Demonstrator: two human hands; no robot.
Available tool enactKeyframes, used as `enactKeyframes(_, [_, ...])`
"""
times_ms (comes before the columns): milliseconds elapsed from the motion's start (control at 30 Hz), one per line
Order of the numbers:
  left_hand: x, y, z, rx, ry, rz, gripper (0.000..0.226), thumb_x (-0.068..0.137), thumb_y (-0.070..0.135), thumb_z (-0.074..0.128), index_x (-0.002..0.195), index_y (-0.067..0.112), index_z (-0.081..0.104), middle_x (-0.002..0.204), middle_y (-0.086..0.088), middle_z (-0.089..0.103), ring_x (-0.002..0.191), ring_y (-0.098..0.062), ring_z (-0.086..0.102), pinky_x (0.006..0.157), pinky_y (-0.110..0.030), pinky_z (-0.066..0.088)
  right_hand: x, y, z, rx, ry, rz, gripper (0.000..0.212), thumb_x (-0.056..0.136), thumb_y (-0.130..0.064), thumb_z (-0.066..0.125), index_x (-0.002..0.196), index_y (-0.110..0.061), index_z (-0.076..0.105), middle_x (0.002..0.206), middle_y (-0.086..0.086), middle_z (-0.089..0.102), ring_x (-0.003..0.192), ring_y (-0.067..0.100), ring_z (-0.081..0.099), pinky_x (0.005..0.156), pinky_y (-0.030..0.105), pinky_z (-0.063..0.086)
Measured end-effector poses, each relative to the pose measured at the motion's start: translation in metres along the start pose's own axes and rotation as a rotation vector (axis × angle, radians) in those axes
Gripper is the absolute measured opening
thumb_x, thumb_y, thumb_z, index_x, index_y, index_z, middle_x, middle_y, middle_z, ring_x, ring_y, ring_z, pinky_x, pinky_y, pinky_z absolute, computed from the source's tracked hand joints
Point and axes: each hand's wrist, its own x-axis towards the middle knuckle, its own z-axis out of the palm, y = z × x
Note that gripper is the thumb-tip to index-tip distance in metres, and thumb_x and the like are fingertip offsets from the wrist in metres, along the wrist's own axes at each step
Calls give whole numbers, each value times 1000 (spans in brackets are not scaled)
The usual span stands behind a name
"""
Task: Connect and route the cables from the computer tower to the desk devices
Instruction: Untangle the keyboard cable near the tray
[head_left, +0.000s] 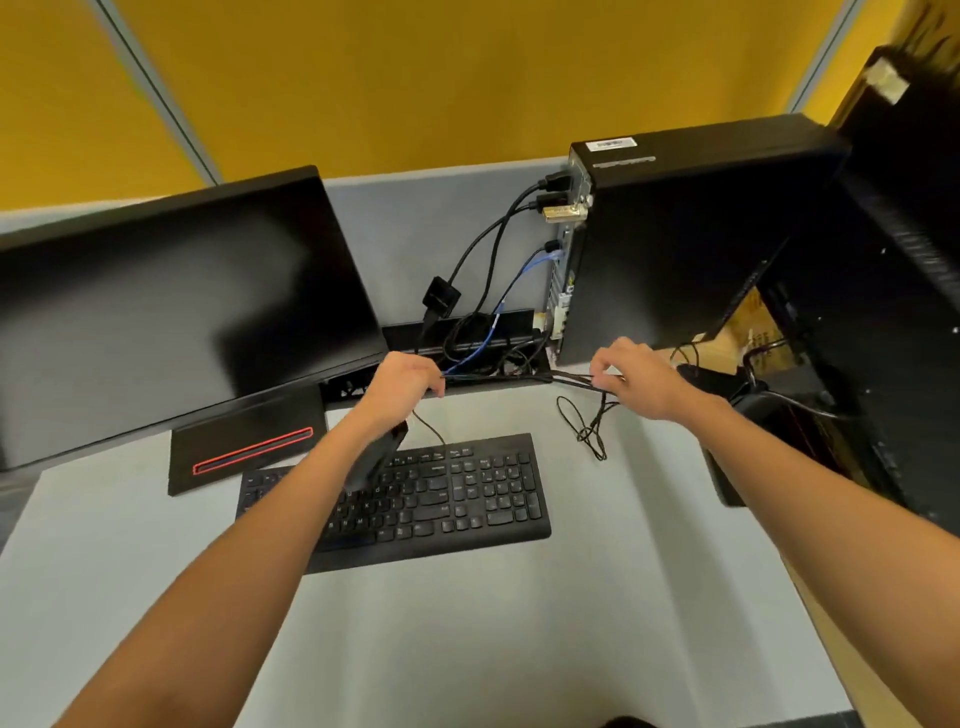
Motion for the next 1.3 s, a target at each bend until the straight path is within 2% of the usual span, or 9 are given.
enactKeyframes(167, [-2,1,-3,-124,142,-42,25,70,-2,54,50,12,55,40,10,41,37,-3,36,42,-21,31,6,-21,-1,-82,29,21,17,95,-3,49,99,-19,44,93,5,55,83,26,54,66,33,40])
enactKeyframes(300, [-4,26,-8,-261,137,-46,27,80,10,60,53,7,55,37,10,30,35,-5,22,41,-22,18,5,-27,-3,194,139,27,12,99,-7,44,100,-19,48,84,5,65,74,24,59,66,32,45])
enactKeyframes(433, [-8,53,7,-88,-107,47,11,87,16,65,78,15,71,47,11,38,42,-5,31,41,-16,24,13,-55,-19,270,230,-49,8,96,-14,46,93,-19,51,71,-9,69,76,14,64,88,43,48])
enactKeyframes(533, [-7,77,23,-52,-148,145,23,92,35,61,99,15,70,54,18,51,47,3,44,51,-9,36,14,-81,-39,260,204,-183,9,94,-20,52,87,-25,53,71,-14,71,84,4,64,100,41,40])
enactKeyframes(667, [-7,99,19,118,37,394,29,97,30,54,82,13,72,41,15,42,44,0,38,56,-18,31,15,-87,-63,374,286,-235,8,88,-31,63,82,-28,64,73,-18,72,86,3,66,98,49,43])
enactKeyframes(867, [-12,98,9,226,97,443,32,97,27,53,76,13,73,41,9,40,37,-7,33,47,-19,28,20,-70,-73,310,377,-126,13,86,-29,66,74,-27,61,66,-13,68,71,5,65,88,45,49])
enactKeyframes(1000, [-10,78,-1,65,54,327,35,97,24,52,73,6,70,45,3,33,43,-10,27,47,-17,28,15,-51,-58,-41,452,-13,11,96,-25,55,87,-22,49,69,-6,60,73,20,58,91,43,40])
enactKeyframes(1167, [5,65,13,96,-199,99,27,96,25,52,99,3,66,74,-7,62,63,-15,59,59,-26,48,14,-63,-44,229,399,-172,9,95,-19,57,87,-15,56,76,-5,59,74,14,56,73,39,52])
enactKeyframes(1300, [20,65,39,86,13,25,55,87,42,65,122,10,36,97,-9,60,74,-21,67,57,-29,57,19,-96,-50,276,405,-355,7,94,-18,60,90,-12,63,80,-3,63,76,10,59,71,31,52])
